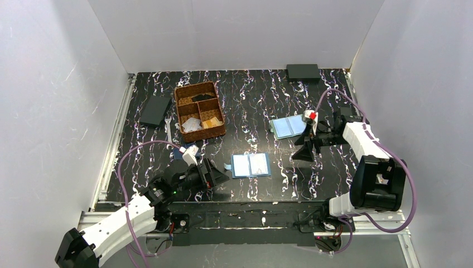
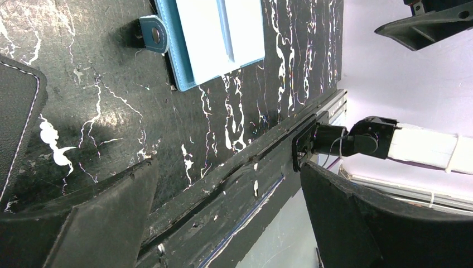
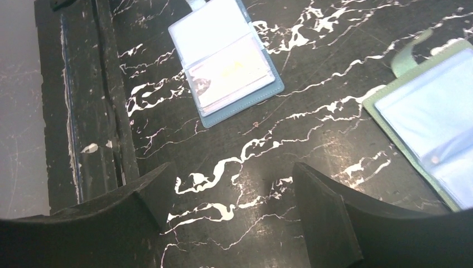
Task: Take the credit cards out of the card holder
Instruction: Remove the credit card from the card holder.
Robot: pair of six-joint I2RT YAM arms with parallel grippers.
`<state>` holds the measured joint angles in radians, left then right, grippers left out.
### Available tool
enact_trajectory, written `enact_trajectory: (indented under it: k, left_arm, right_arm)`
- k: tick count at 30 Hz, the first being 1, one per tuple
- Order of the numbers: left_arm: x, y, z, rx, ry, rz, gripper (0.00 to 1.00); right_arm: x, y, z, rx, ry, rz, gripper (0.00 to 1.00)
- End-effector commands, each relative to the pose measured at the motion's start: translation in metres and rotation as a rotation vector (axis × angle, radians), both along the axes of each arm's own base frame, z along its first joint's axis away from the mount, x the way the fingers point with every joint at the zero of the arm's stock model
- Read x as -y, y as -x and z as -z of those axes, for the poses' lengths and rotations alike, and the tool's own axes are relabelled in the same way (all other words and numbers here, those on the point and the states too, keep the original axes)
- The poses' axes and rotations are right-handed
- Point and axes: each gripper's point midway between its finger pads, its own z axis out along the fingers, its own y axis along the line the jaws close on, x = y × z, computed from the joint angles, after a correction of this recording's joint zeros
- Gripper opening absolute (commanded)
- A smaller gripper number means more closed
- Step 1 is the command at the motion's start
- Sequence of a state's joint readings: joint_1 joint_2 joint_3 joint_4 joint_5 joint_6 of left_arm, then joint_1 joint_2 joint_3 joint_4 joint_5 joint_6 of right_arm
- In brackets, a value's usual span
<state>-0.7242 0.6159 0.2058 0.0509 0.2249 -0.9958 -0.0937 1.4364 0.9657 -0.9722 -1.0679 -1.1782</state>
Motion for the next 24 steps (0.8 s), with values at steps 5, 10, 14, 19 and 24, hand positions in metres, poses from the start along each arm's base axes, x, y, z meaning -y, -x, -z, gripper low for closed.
enact_trajectory:
  k: [5, 10, 14, 19, 24]
  left_arm:
    - [0.003, 0.003, -0.004, -0.001, 0.006, 0.022, 0.98]
    - [0.003, 0.003, -0.002, -0.011, 0.01, 0.015, 0.98]
    - [0.003, 0.004, -0.002, -0.012, 0.009, 0.017, 0.98]
    - [0.002, 0.004, -0.002, -0.014, 0.011, 0.014, 0.98]
    - [0.002, 0.004, -0.001, -0.015, 0.014, 0.012, 0.98]
  right_arm:
    - [-0.037, 0.008, 0.016, 0.047, 0.264, -0.161, 0.85]
    - [-0.068, 0.003, 0.019, 0.115, 0.4, -0.192, 0.86]
    - [-0.091, -0.01, 0.024, 0.136, 0.469, -0.188, 0.86]
    - [-0.116, -0.02, 0.034, 0.098, 0.501, -0.195, 0.86]
    - [-0.127, -0.024, 0.052, 0.028, 0.533, -0.192, 0.86]
